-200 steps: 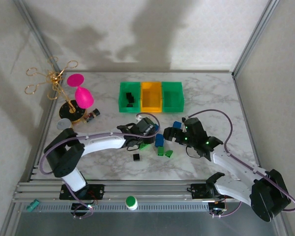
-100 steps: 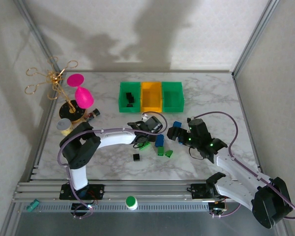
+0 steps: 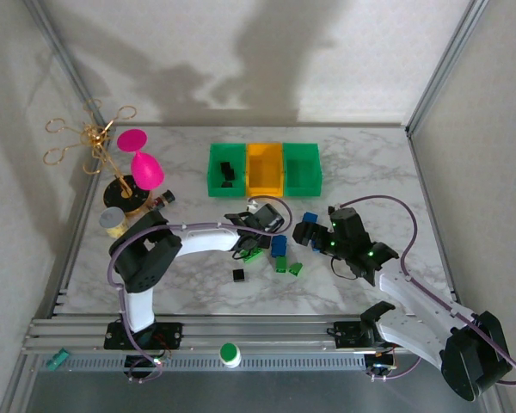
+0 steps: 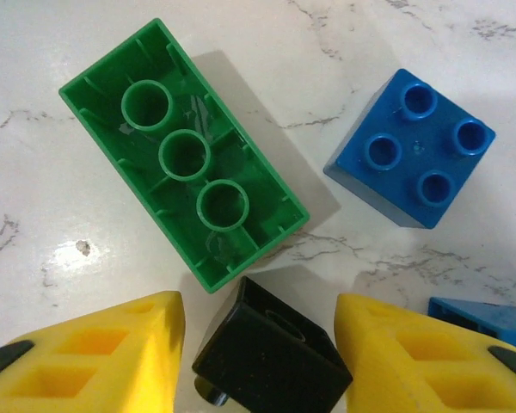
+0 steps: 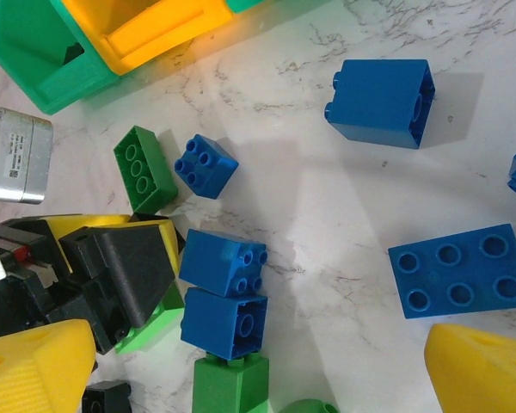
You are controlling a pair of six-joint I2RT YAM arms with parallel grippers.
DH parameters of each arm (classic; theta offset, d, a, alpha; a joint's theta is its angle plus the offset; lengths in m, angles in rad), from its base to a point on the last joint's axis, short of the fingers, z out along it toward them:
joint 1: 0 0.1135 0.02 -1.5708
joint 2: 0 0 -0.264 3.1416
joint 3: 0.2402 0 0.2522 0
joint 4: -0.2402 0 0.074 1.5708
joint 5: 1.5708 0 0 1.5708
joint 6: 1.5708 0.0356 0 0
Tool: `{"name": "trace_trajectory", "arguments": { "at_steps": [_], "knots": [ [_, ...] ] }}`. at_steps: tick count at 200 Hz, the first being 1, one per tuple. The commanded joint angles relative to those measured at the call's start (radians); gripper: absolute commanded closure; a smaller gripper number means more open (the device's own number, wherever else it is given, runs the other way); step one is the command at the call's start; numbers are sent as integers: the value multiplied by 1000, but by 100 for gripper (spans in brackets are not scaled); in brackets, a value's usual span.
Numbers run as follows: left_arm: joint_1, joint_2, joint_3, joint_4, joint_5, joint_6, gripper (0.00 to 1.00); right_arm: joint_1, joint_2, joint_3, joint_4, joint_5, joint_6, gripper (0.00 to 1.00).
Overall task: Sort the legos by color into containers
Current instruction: Pick up the lego from the center of the table, then place the lego in the container.
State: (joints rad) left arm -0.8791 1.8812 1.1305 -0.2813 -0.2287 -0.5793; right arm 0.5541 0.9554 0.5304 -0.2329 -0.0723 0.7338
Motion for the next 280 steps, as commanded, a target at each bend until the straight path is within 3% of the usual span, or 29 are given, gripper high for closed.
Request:
{"name": "trace_trajectory", "arguments": {
  "at_steps": [1, 63, 143, 195, 280],
  "knots": [
    [11, 8, -9, 2, 2, -1, 54, -8, -11, -2, -12, 16, 18, 1],
    [10, -10, -17, 5, 12, -4, 58, -7, -12, 2, -5, 14, 13, 1],
    [49, -154, -14, -45, 2, 8, 58, -8, 12, 45, 80, -40, -33, 1],
    [187, -182, 89, -74, 10, 85, 58, -8, 100, 81, 189, -79, -34, 1],
    [388, 69, 364, -62, 54, 139, 60, -7, 215, 124, 289, -81, -39, 1]
  ]
}}
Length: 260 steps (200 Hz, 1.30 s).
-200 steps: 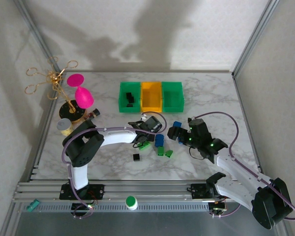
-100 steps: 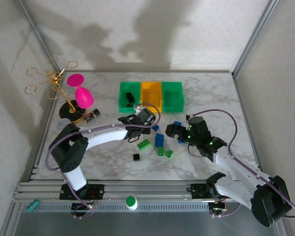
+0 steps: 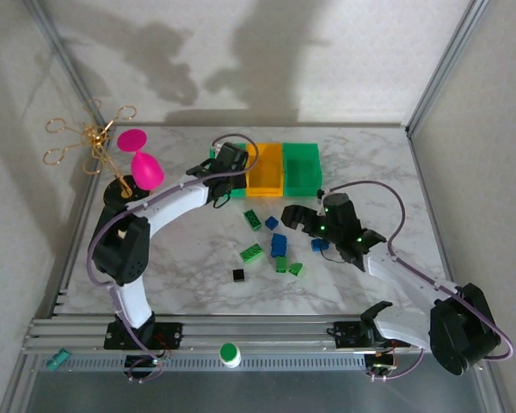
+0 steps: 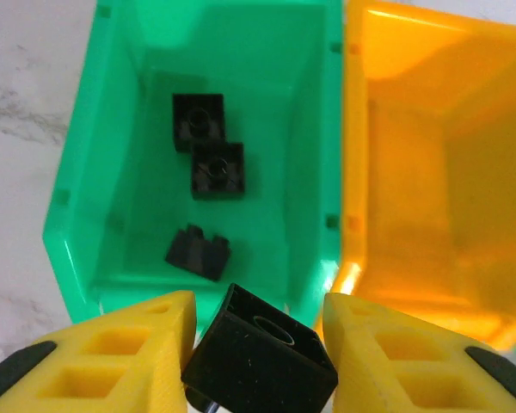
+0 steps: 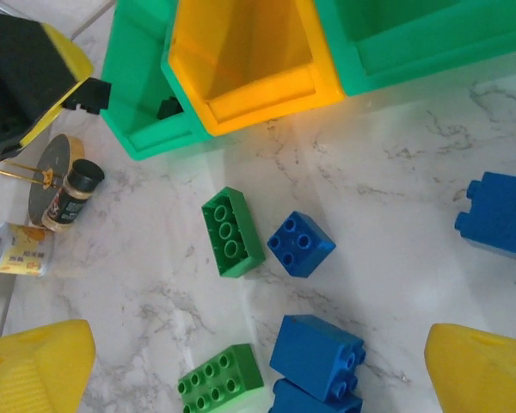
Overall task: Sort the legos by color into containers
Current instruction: Place the lego in the container.
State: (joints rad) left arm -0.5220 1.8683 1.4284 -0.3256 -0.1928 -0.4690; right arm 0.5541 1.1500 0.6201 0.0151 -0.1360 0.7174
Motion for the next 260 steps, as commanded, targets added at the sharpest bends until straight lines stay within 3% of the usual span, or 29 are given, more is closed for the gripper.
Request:
{"name": "trace_trajectory", "arguments": {
  "at_steps": [1, 80, 149, 203, 260],
  "knots": [
    [32, 85, 69, -17, 18, 29, 60, -6, 20, 35, 41, -17, -22, 1],
    [82, 241, 174, -16, 0, 57, 57, -7, 71, 49, 63, -19, -25, 1],
    [89, 231, 187, -31, 9, 64, 53, -7, 91, 75, 62, -25, -30, 1],
    [89, 102, 128, -30, 46, 51, 52, -6, 74, 64, 39, -31, -38, 1],
    [70, -170, -147, 20, 108, -20, 50, -1, 32, 24, 7, -38, -39, 1]
  ]
}}
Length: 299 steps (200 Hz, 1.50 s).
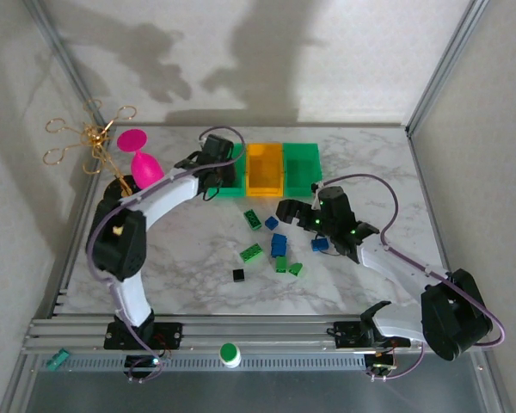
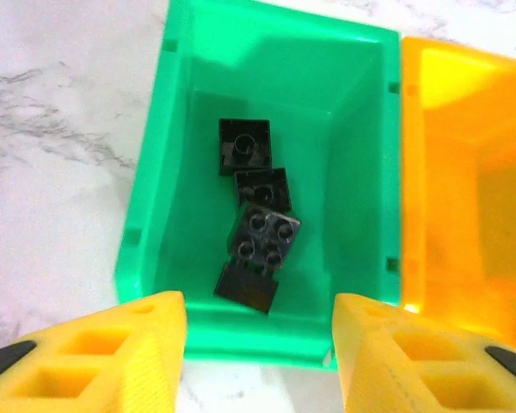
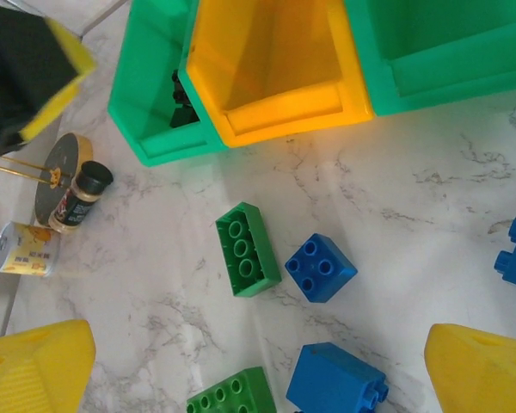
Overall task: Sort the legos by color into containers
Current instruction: Place the lego in the container, then pick up the lego from the middle-left of the table.
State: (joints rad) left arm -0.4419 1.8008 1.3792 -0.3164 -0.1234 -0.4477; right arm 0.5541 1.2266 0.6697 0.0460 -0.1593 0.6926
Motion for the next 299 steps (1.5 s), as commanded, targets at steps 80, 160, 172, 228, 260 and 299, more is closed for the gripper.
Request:
{"name": "trace_trajectory", "arguments": {
  "at_steps": [80, 160, 172, 228, 260, 299],
  "knots": [
    [-198, -440, -440, -43, -21, -212, 46, 30, -130, -100, -74, -12, -40, 1],
    [-411, -546, -624, -75, -75, -451, 41, 99, -151, -195, -27, 0, 11, 1],
    [-442, -532, -636, -66, -64, -469, 40, 102, -153, -210, -18, 3, 20, 1],
    [-566, -375, -630, -57, -46, -522, 37, 104, -163, -222, -29, 36, 32, 1],
    [-601, -317, -644, -17, -42, -554, 38, 104, -169, -213, -38, 50, 30, 1],
    [-648, -270, -631, -48, -85, -588, 42, 104, -163, -202, -49, 55, 24, 1]
  ]
}}
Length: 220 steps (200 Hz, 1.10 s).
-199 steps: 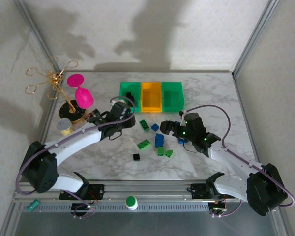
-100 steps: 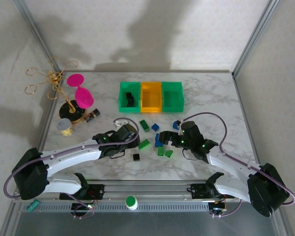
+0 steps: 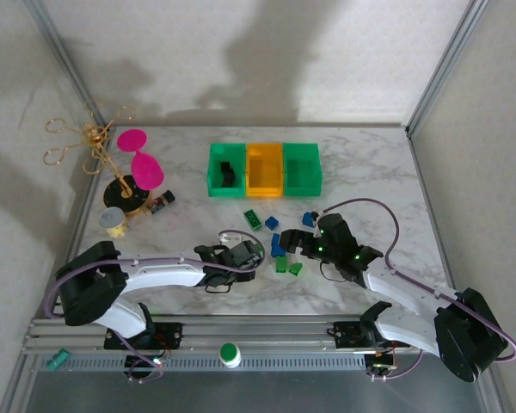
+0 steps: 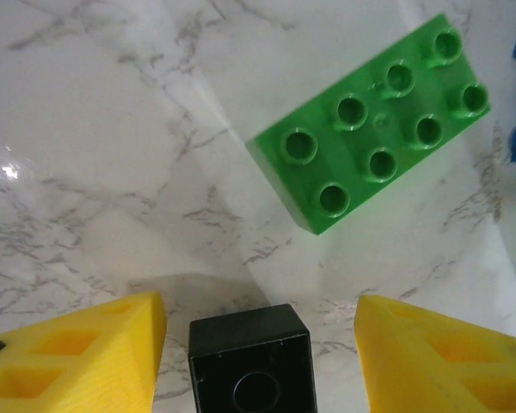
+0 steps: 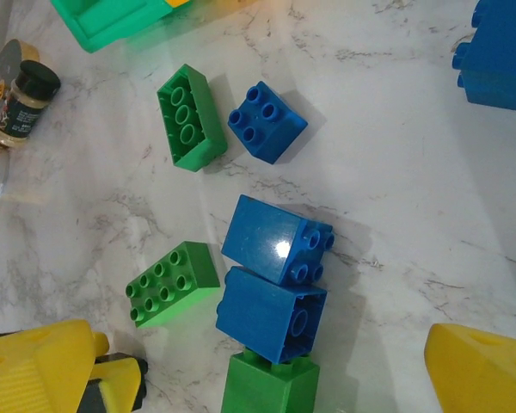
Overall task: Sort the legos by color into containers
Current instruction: Pick up the lego from the middle-left of the table.
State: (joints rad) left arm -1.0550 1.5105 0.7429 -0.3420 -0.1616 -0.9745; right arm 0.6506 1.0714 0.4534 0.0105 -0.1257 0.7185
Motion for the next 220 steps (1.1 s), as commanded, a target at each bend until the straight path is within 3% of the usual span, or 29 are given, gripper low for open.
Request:
{"name": "trace_trajectory", "arguments": {
  "at_steps": [1, 147, 220],
  "knots": [
    [-36, 21, 6, -23, -48, -61, 42, 7, -7, 14, -14, 22, -2, 1],
    [-54, 29, 32, -59, -107, -64, 67, 7, -9, 40, -26, 27, -8, 1],
    [-15, -81, 159, -166, -164, 26, 65, 7, -14, 93, -38, 17, -9, 1]
  ]
}}
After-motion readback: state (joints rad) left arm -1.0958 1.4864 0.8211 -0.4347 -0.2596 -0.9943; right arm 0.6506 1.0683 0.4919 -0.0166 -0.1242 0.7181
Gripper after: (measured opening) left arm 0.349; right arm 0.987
